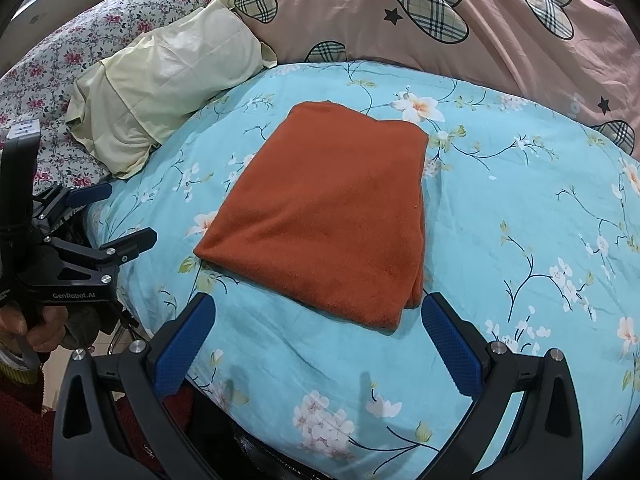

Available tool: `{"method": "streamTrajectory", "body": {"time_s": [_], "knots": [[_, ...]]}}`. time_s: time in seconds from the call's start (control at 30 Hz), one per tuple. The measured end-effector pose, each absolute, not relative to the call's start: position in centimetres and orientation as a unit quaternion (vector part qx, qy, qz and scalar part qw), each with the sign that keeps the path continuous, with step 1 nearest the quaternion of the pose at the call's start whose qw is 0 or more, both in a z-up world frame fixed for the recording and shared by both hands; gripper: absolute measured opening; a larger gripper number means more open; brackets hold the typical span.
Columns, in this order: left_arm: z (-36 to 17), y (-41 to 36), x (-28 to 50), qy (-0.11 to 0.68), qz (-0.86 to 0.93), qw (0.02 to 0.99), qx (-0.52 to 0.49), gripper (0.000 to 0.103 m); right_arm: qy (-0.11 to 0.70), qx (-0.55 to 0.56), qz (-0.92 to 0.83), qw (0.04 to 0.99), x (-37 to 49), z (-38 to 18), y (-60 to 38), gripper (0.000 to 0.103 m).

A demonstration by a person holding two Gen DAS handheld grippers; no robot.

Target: Fold small clothes

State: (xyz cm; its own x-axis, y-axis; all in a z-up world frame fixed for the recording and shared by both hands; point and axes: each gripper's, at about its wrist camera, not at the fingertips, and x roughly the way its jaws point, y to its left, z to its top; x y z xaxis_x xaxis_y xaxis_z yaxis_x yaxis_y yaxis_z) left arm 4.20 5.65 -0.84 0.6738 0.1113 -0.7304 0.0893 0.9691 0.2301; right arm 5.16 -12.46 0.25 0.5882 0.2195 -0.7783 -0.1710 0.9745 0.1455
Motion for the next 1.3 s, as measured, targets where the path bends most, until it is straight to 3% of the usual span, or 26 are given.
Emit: {"method": "streamTrajectory", "body": {"time_s": [1.3], "knots": [[-0.3,4.5,6.5,0.393,0.004,0.909,0.139,0.101,0.444,0.031,0.101,0.890,7.7,-0.3,-13.9,0.103]]}}
